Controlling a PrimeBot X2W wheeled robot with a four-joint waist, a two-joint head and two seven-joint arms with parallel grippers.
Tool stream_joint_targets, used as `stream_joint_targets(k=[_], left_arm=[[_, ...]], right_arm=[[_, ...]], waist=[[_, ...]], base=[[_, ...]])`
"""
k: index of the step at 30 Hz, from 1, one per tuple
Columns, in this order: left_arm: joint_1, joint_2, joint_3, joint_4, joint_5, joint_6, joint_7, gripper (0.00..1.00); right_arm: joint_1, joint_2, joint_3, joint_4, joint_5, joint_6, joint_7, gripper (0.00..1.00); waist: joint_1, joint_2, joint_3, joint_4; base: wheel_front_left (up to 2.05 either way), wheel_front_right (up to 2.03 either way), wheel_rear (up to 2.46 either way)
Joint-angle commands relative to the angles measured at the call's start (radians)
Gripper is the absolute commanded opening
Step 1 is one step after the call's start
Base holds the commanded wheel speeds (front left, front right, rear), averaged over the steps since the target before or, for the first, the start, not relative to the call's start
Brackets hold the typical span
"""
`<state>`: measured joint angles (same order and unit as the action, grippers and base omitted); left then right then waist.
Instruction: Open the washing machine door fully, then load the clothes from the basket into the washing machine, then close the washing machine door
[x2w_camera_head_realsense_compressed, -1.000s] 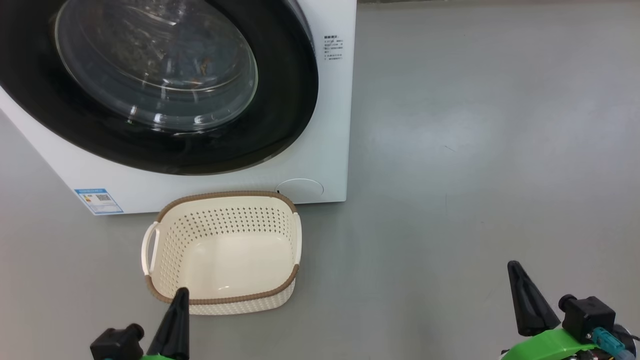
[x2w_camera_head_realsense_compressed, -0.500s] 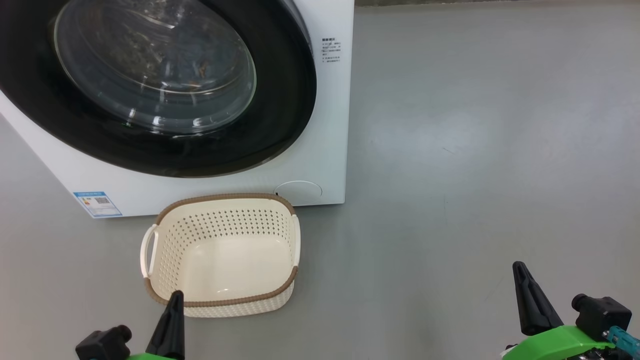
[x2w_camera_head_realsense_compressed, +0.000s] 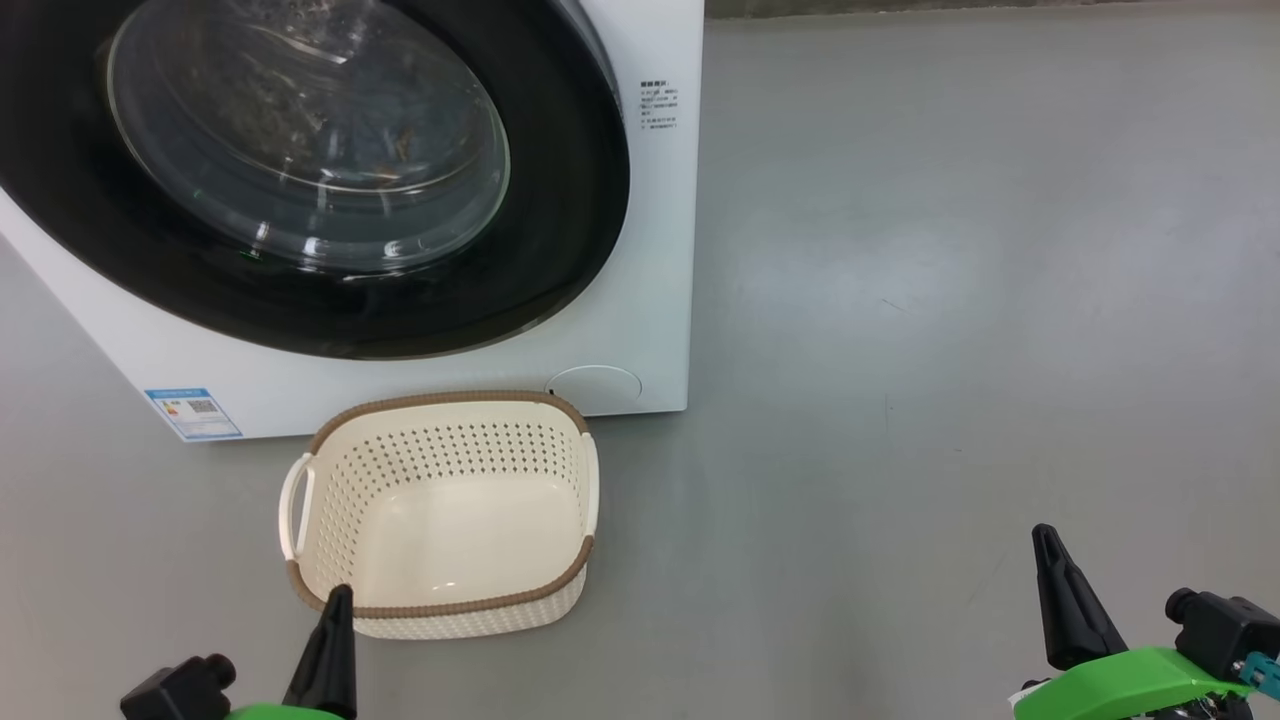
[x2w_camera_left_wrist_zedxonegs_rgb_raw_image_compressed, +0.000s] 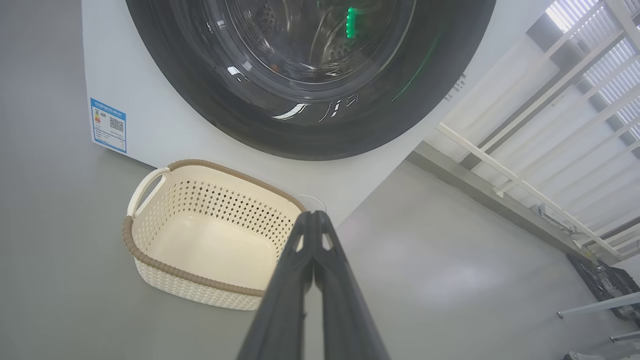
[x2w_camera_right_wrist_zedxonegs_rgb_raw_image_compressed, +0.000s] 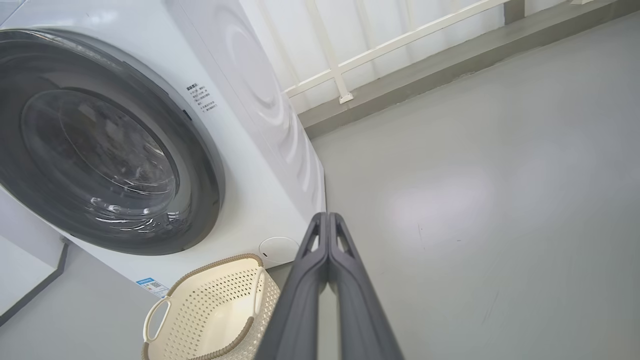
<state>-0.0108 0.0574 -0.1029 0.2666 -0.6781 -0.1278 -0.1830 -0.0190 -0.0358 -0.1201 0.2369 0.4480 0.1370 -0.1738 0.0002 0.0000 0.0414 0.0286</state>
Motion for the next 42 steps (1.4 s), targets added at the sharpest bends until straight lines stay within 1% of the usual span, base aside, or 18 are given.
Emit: stream_joint_targets(k=[1,42], left_arm=[[-0.037,0.016,0.019,-0.020,-0.033,-0.001,0.009,0.00],[-0.062,0.016,0.090,-0.022,-0.431,-0.002,0.121,0.00]], right_arm=[[-0.030,-0.008,0.002,-0.022,0.038,-0.002,0.006,0.00],[-0.055,-0.011,0.004,-0.009,0.520,-0.004,0.127,0.00]], waist=[[-0.0002,0.0000,-0.001,0.000],[-0.0002,0.0000,-0.017,-0.013]], base=[[0.00,0.00,0.00],[0.00,0.00,0.00]])
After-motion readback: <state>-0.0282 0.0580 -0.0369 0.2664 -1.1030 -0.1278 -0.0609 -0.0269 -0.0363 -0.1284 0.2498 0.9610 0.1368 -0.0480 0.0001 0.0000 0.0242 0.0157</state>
